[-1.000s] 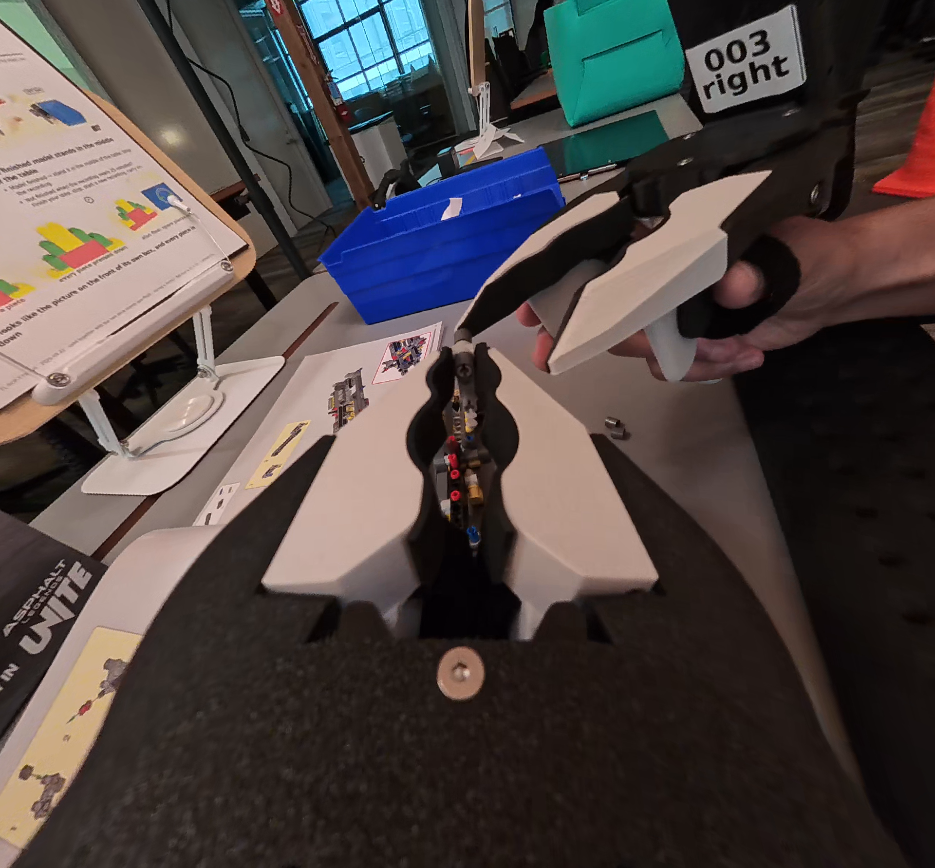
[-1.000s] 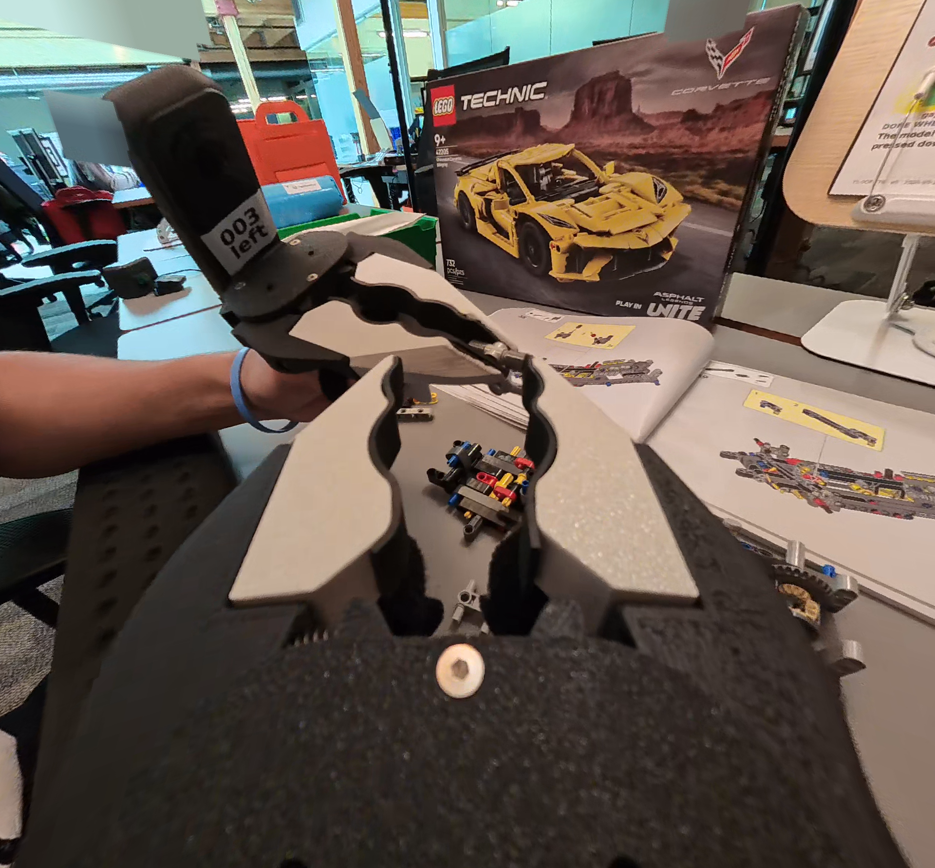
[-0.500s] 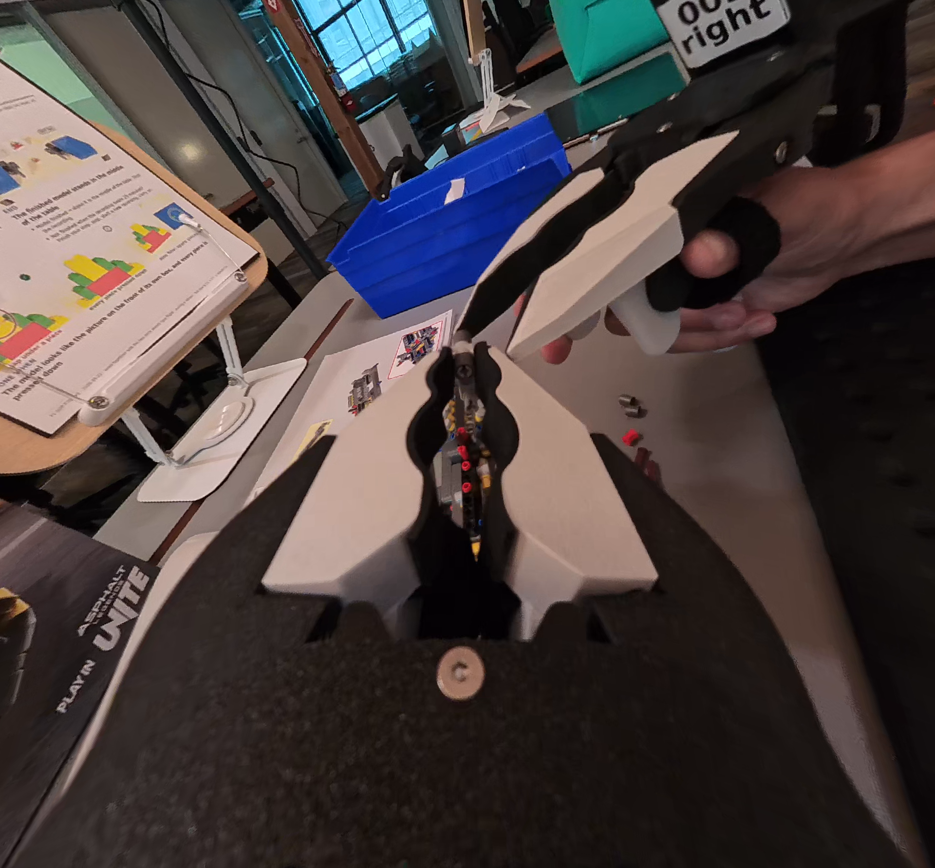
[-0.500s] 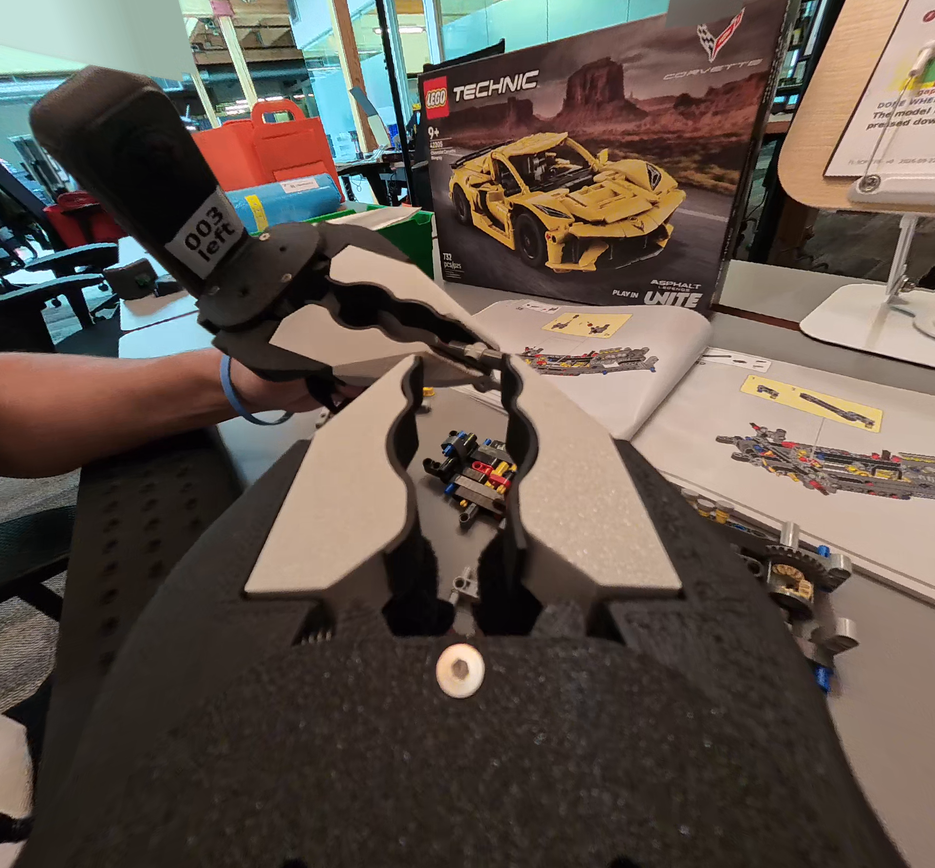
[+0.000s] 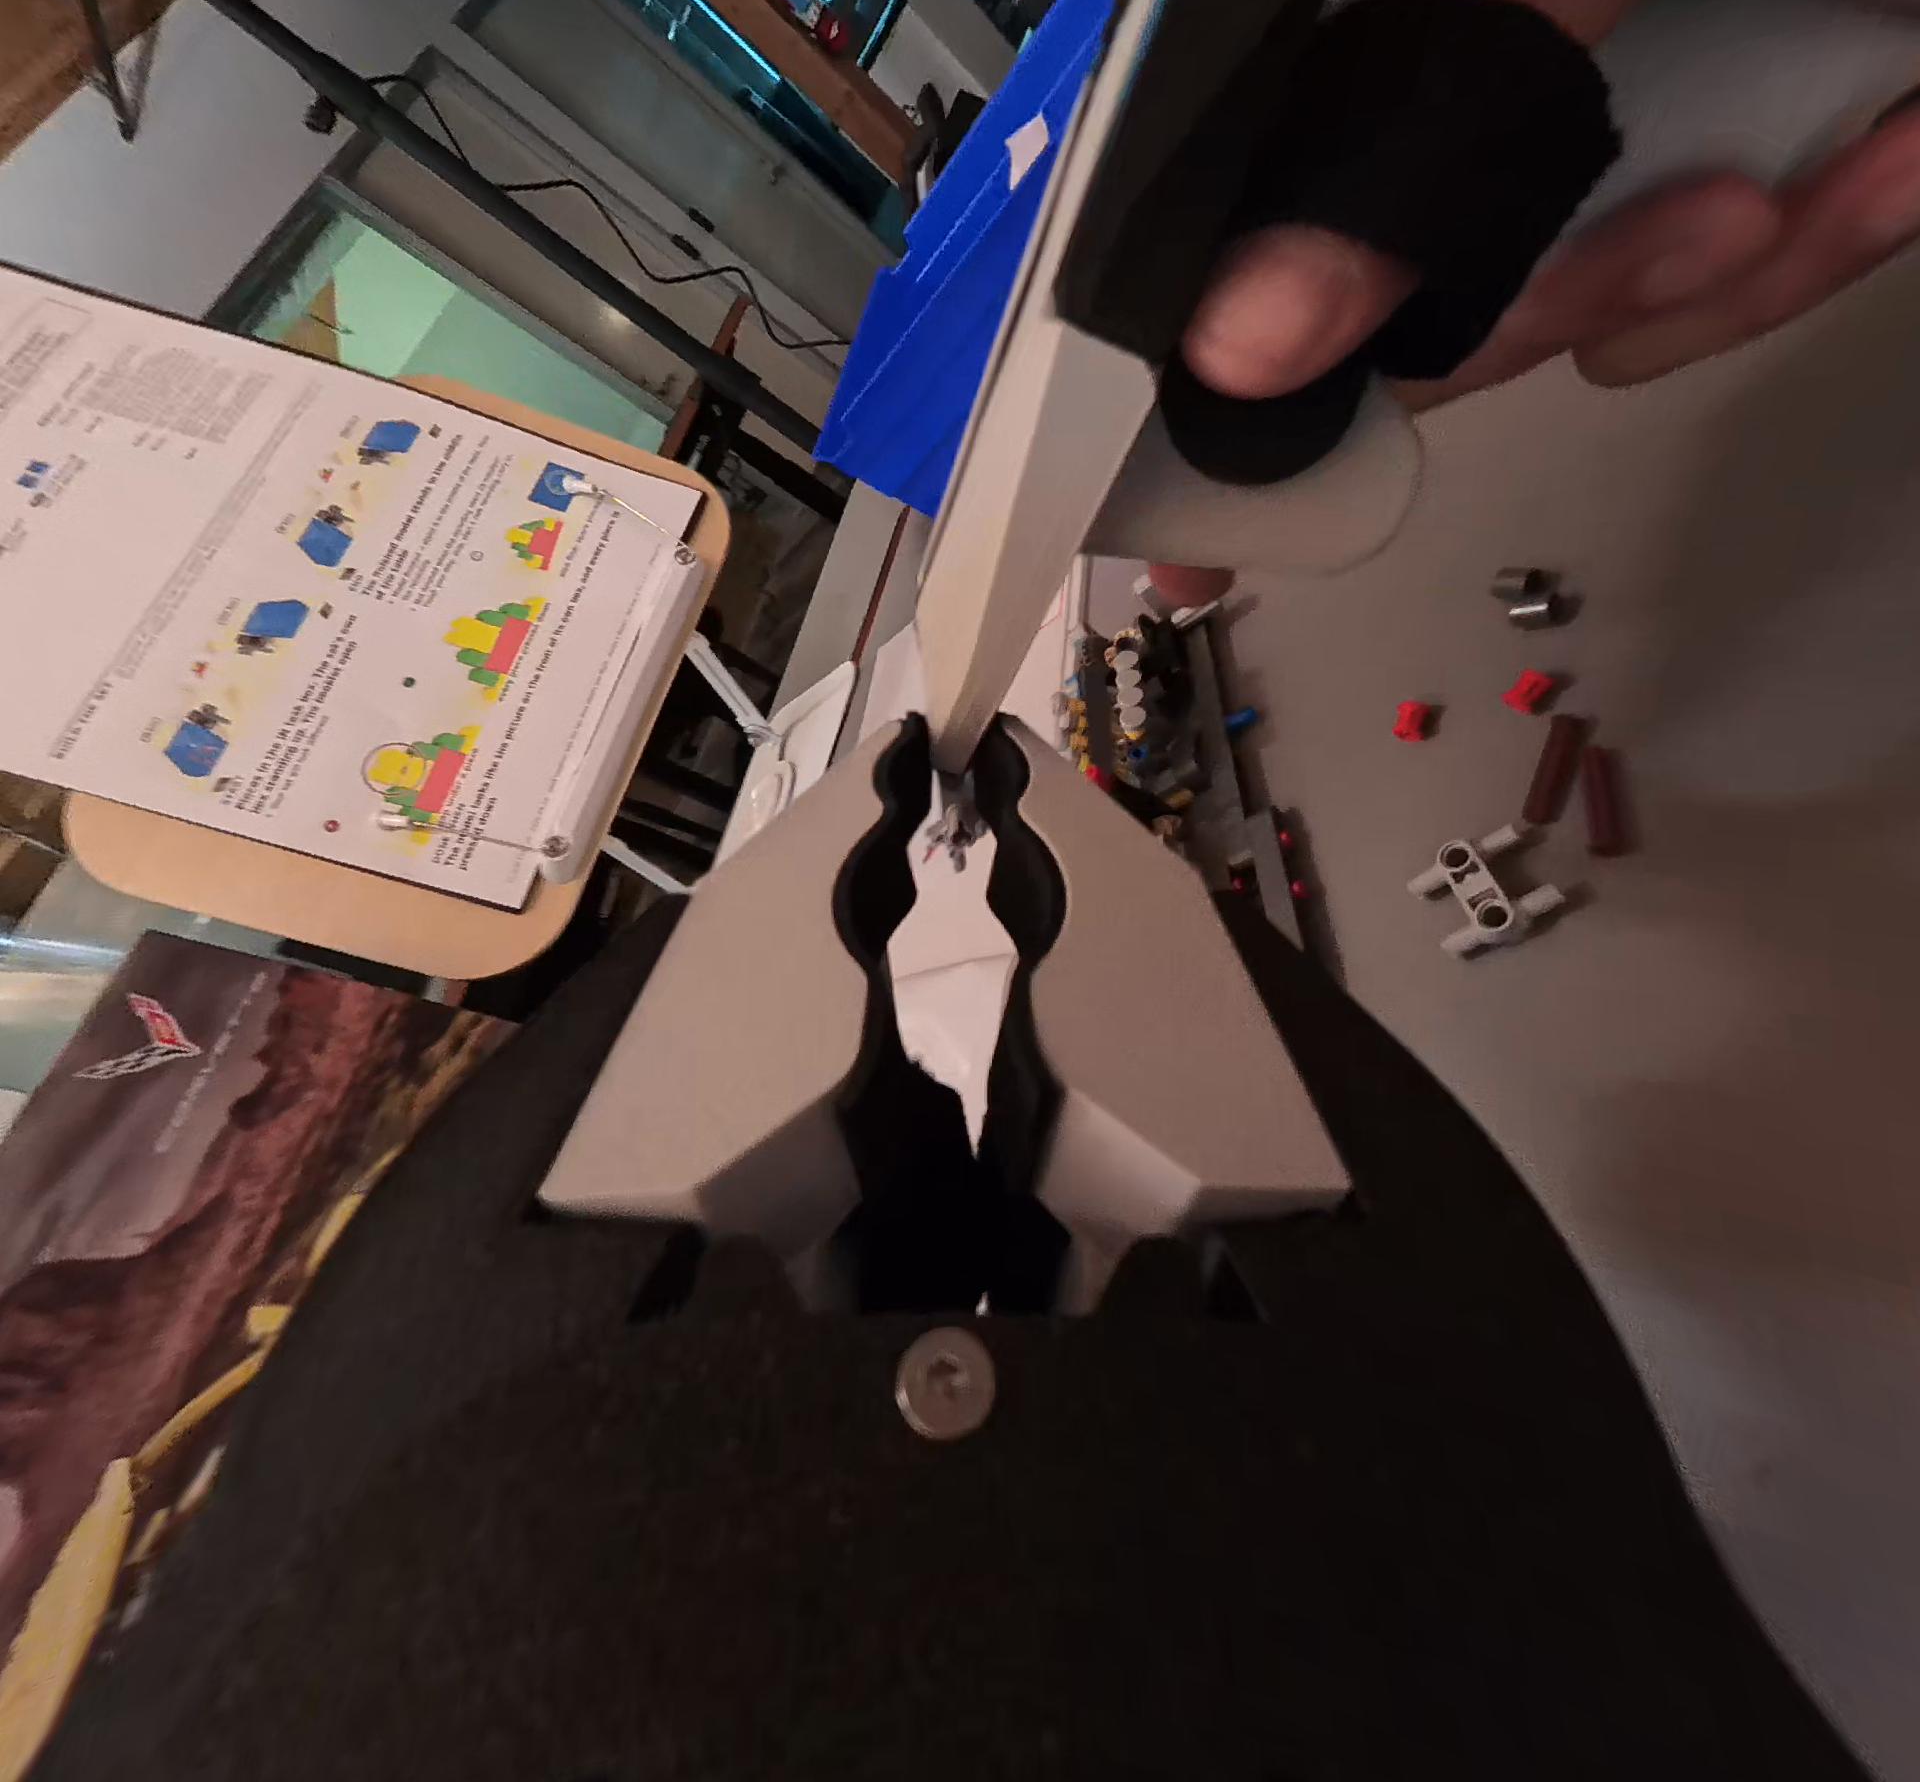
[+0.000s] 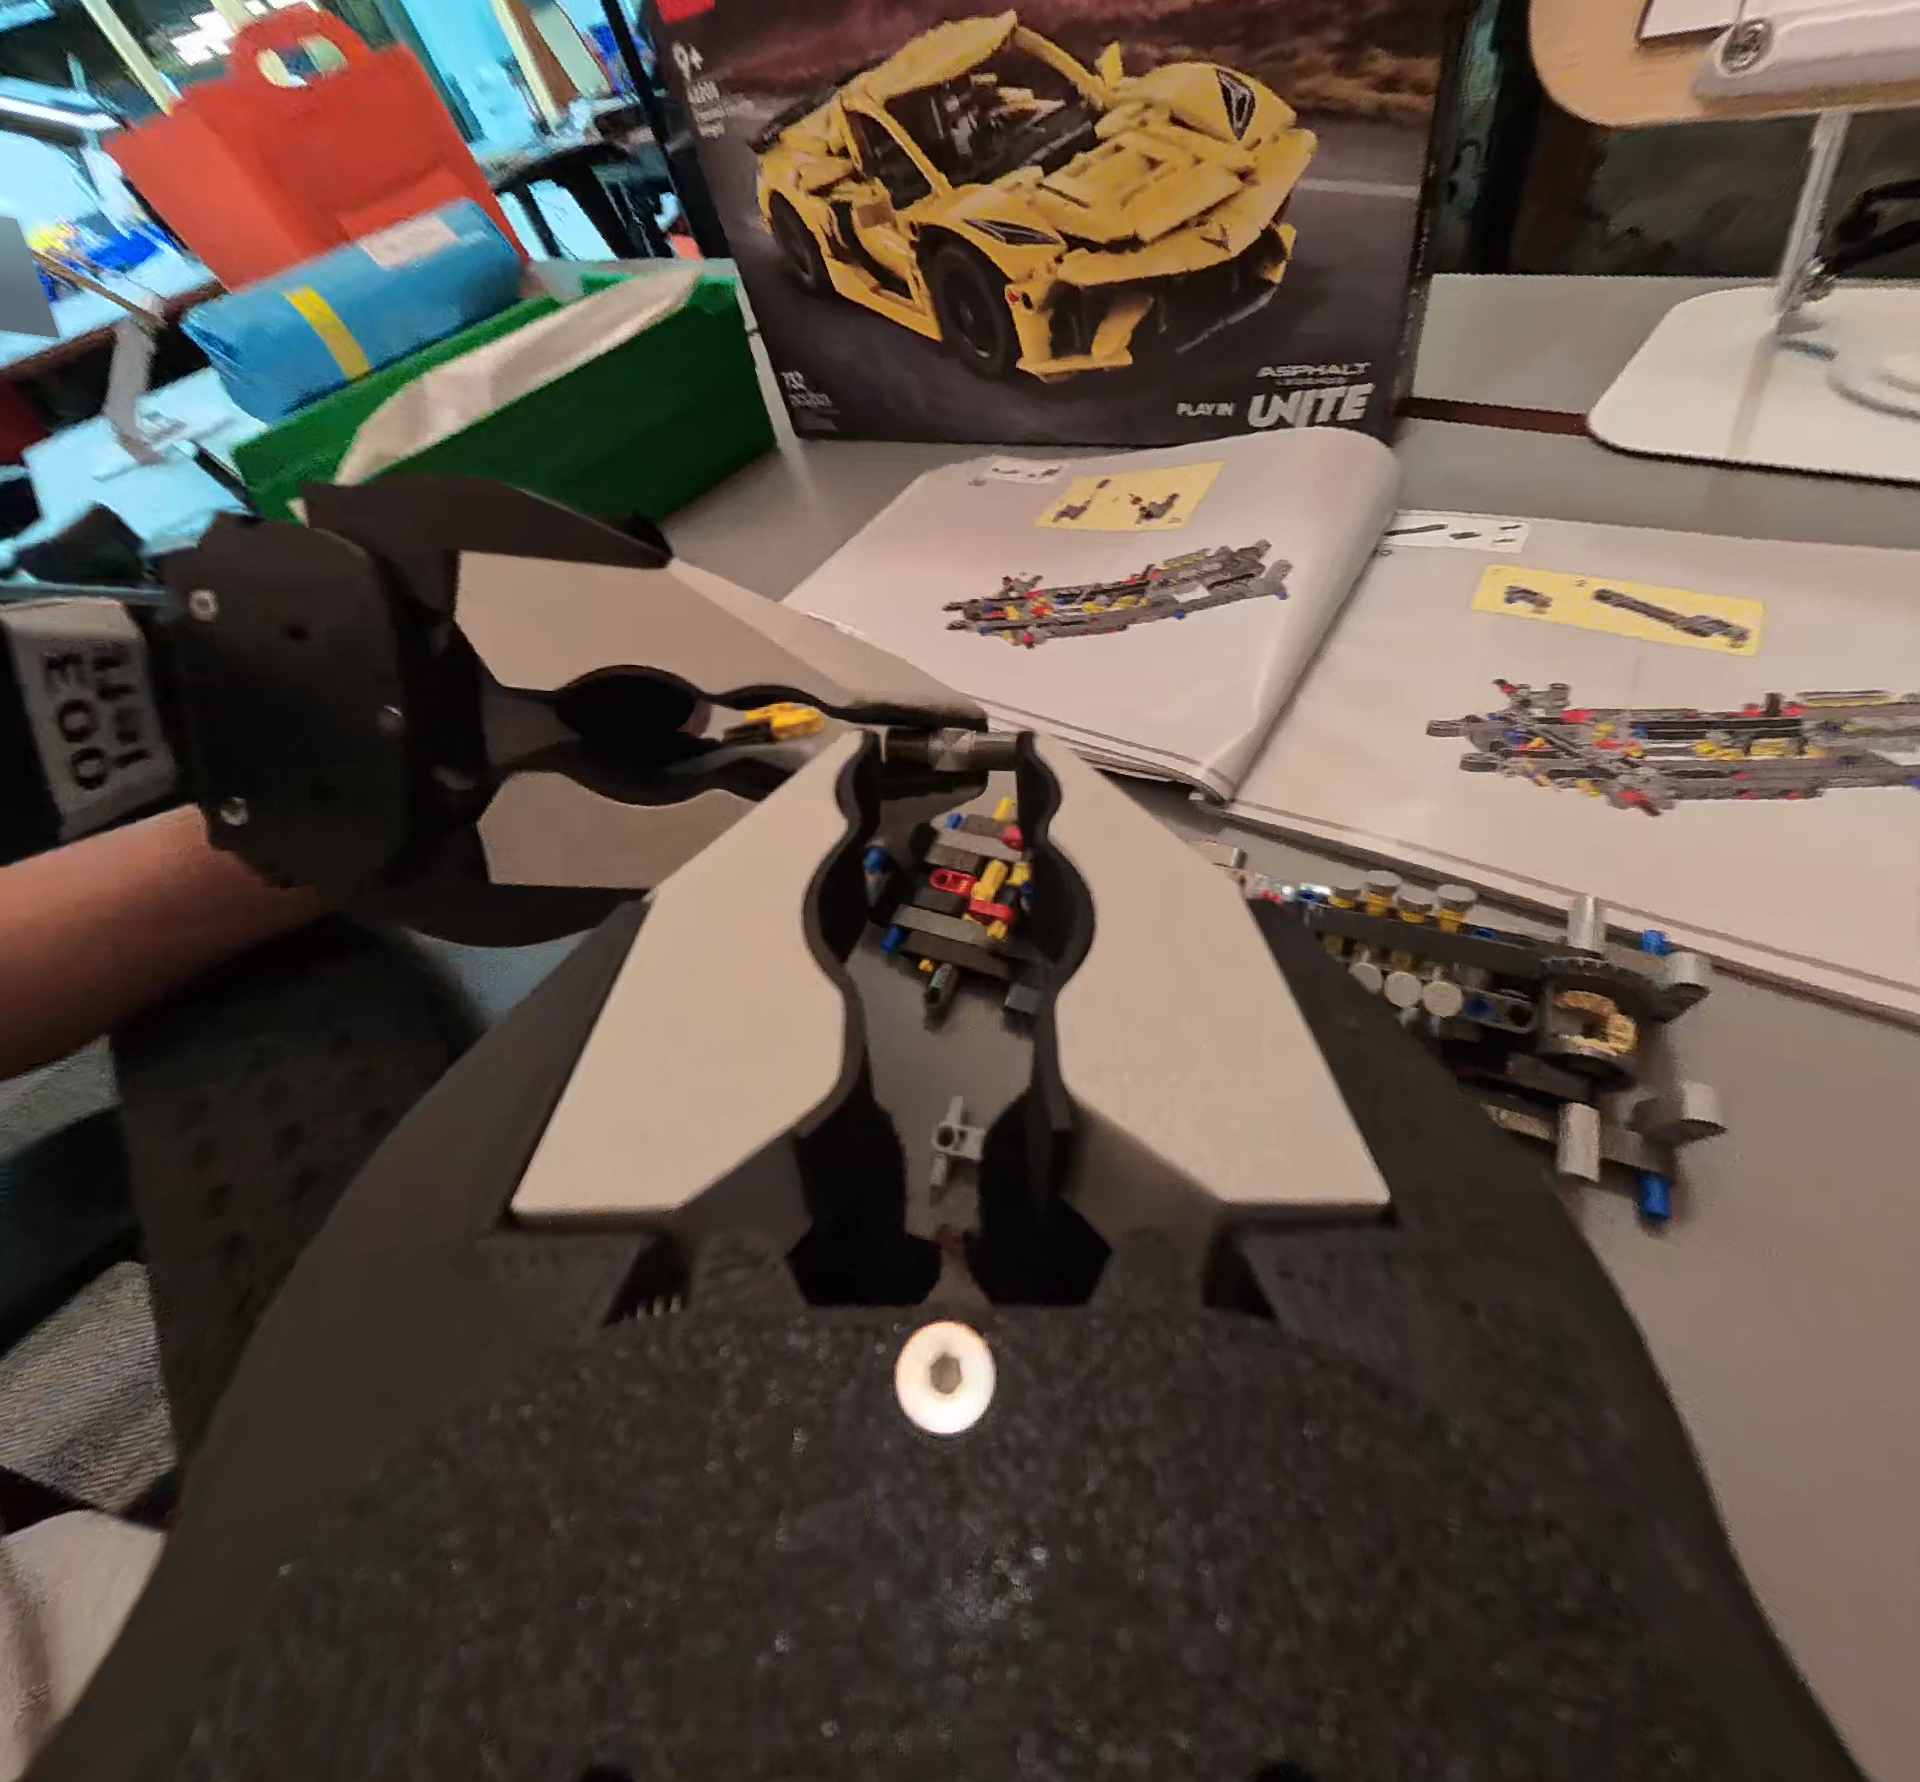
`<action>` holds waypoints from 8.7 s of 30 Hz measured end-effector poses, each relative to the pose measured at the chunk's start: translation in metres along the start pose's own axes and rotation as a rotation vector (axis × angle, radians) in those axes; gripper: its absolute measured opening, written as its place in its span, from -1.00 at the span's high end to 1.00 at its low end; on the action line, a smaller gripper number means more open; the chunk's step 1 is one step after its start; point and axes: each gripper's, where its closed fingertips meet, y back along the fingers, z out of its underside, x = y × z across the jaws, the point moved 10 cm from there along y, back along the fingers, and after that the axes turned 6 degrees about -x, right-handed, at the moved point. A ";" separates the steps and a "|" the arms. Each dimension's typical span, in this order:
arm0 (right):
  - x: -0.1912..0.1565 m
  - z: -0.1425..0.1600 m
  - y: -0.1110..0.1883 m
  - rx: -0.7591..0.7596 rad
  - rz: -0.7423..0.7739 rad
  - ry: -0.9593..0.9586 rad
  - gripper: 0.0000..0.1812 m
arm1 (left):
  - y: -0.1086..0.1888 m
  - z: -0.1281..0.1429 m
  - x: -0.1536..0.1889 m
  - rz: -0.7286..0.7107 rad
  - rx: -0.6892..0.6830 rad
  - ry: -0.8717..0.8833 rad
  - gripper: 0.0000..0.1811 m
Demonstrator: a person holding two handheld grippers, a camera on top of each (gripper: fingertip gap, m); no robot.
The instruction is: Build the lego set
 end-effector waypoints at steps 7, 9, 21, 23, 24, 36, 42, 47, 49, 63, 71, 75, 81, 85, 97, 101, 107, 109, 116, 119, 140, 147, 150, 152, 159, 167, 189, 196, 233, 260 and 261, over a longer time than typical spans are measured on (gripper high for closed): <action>0.004 0.002 0.000 -0.022 -0.024 0.005 0.76 | -0.001 -0.002 0.003 -0.018 -0.022 -0.042 0.92; 0.007 0.002 -0.001 -0.023 -0.042 -0.021 0.76 | -0.001 -0.001 0.003 -0.006 -0.021 -0.024 0.92; 0.054 0.021 -0.015 -0.089 -0.832 -0.772 0.76 | 0.011 0.014 -0.019 0.366 0.145 0.299 0.89; 0.053 0.022 -0.018 -0.094 -0.885 -0.794 0.76 | 0.012 0.014 -0.020 0.365 0.164 0.301 0.93; 0.054 0.022 -0.018 -0.088 -0.902 -0.814 0.76 | 0.012 0.013 -0.020 0.359 0.170 0.304 0.93; 0.056 0.021 -0.021 -0.090 -0.935 -0.833 0.76 | 0.010 0.017 -0.024 0.400 0.197 0.428 0.93; 0.072 -0.024 -0.033 -0.087 -0.669 -0.563 0.42 | 0.007 0.070 -0.069 0.340 0.054 0.842 0.93; 0.069 -0.049 -0.062 -0.038 -0.386 -0.161 0.50 | 0.017 0.170 -0.102 0.250 -0.189 1.392 0.93; 0.063 -0.040 -0.074 -0.006 -0.419 -0.207 0.52 | 0.019 0.187 -0.103 0.254 -0.189 1.463 0.93; 0.068 -0.020 -0.065 -0.052 -0.452 -0.224 0.66 | 0.007 0.182 -0.094 0.433 -0.058 1.533 0.93; 0.057 -0.018 -0.069 -0.086 -0.608 -0.184 0.60 | 0.000 0.108 -0.063 0.923 0.131 1.247 0.93; 0.046 -0.015 -0.069 -0.135 -0.668 -0.096 0.80 | 0.000 0.090 -0.054 0.956 0.139 1.170 0.93; 0.048 -0.017 -0.068 -0.107 -0.727 -0.161 0.94 | -0.001 0.090 -0.059 0.926 0.181 1.243 0.93; 0.054 -0.019 -0.069 -0.055 -0.792 -0.301 0.95 | -0.003 0.090 -0.062 0.917 0.257 1.334 0.92; 0.058 -0.021 -0.067 -0.028 -0.777 -0.280 0.94 | -0.002 0.085 -0.061 0.844 0.244 1.251 0.97; 0.049 -0.018 -0.068 -0.084 -0.780 -0.199 0.91 | -0.004 0.081 -0.056 0.896 0.226 1.235 0.97; 0.050 -0.018 -0.066 -0.090 -0.793 -0.192 0.94 | -0.003 0.079 -0.055 0.901 0.229 1.223 0.97; 0.049 -0.018 -0.065 -0.092 -0.791 -0.174 0.94 | -0.002 0.079 -0.055 0.906 0.226 1.218 0.97; 0.053 -0.019 -0.060 -0.107 -0.717 -0.111 0.94 | -0.005 0.079 -0.054 0.852 0.163 1.180 0.95; 0.069 -0.021 -0.041 -0.063 -0.557 -0.097 0.94 | -0.004 0.075 -0.049 0.745 0.031 1.011 0.75; 0.086 0.031 0.053 0.164 -0.291 -0.181 0.94 | -0.021 0.011 0.062 0.759 -0.344 0.530 0.81; 0.084 0.031 0.050 0.144 -0.305 -0.162 0.94 | -0.025 0.009 0.067 0.760 -0.309 0.552 0.96; 0.082 0.031 0.048 0.134 -0.293 -0.140 0.94 | -0.023 0.010 0.066 0.748 -0.336 0.590 0.96; 0.081 0.031 0.047 0.130 -0.272 -0.109 0.94 | -0.017 0.009 0.060 0.715 -0.315 0.642 0.96; 0.065 0.030 0.029 0.106 -0.179 0.054 0.94 | 0.031 0.005 0.007 0.539 -0.102 1.137 0.97; 0.026 0.016 -0.012 0.106 -0.444 -0.189 0.94 | 0.048 0.016 -0.011 0.721 0.157 1.886 0.97; 0.005 0.016 -0.003 0.176 -0.447 0.036 0.94 | 0.048 0.019 -0.004 0.739 0.102 2.131 0.97; 0.000 0.017 -0.001 0.241 -0.339 0.215 0.94 | 0.047 0.019 -0.004 0.763 0.139 2.194 0.97; 0.006 0.020 -0.004 0.166 -0.676 -0.145 0.94 | 0.052 0.004 -0.022 0.585 0.078 1.177 0.70; -0.009 0.027 -0.002 0.048 -0.798 0.011 0.93 | 0.059 0.011 -0.009 0.799 0.135 1.108 0.84; -0.010 0.027 -0.001 0.042 -0.816 0.014 0.93 | 0.059 0.010 -0.008 0.807 0.139 1.091 0.84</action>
